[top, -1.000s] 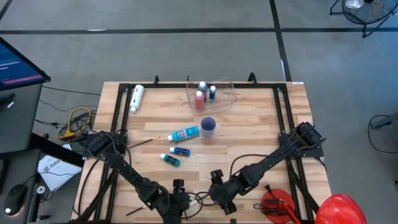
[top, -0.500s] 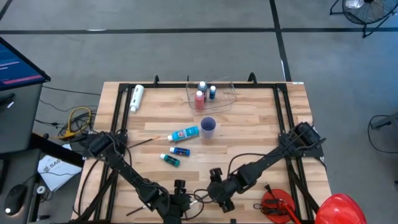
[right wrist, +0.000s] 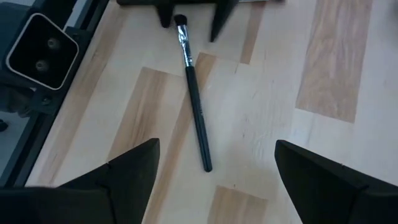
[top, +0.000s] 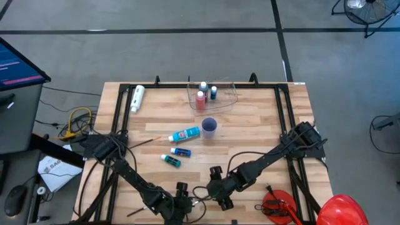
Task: Pick & Place Paint Supplies
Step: Put the black paint brush into the violet cup
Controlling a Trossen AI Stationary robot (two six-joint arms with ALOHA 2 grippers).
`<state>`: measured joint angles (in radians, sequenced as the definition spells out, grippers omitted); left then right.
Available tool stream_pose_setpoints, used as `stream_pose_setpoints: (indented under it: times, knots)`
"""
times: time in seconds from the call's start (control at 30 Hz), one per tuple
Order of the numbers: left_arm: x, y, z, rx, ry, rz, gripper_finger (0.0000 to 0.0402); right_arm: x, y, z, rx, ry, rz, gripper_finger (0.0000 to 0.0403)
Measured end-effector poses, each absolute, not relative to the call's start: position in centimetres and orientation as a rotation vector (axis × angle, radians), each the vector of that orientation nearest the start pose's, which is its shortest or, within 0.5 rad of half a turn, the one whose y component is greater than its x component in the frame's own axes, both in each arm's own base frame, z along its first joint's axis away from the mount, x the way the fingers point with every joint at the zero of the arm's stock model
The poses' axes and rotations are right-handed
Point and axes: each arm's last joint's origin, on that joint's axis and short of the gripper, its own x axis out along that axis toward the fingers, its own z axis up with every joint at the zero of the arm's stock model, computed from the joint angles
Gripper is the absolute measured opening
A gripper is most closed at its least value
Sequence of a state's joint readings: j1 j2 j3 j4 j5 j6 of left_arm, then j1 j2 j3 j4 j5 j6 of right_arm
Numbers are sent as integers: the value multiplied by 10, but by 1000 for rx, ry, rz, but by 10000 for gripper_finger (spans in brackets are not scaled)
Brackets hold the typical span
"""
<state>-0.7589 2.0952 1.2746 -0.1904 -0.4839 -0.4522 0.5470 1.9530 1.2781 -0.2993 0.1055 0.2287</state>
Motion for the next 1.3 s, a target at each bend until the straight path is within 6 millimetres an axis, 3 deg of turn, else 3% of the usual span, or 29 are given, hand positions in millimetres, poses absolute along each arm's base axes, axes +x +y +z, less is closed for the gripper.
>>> stream_pose_setpoints:
  times: [0.47, 0.9, 1.13, 1.3]
  knots:
    - [313, -259, 112, 178, 889, 30, 165, 344, 206, 163, -106, 967, 297, 311]
    - [315, -257, 111, 80, 932, 16, 83, 344, 206, 163, -106, 965, 297, 311]
    - [315, -256, 110, 15, 963, 6, 16, 346, 204, 163, -100, 965, 291, 311]
    - [315, -256, 118, -52, 960, 11, 9, 347, 202, 163, -92, 966, 285, 311]
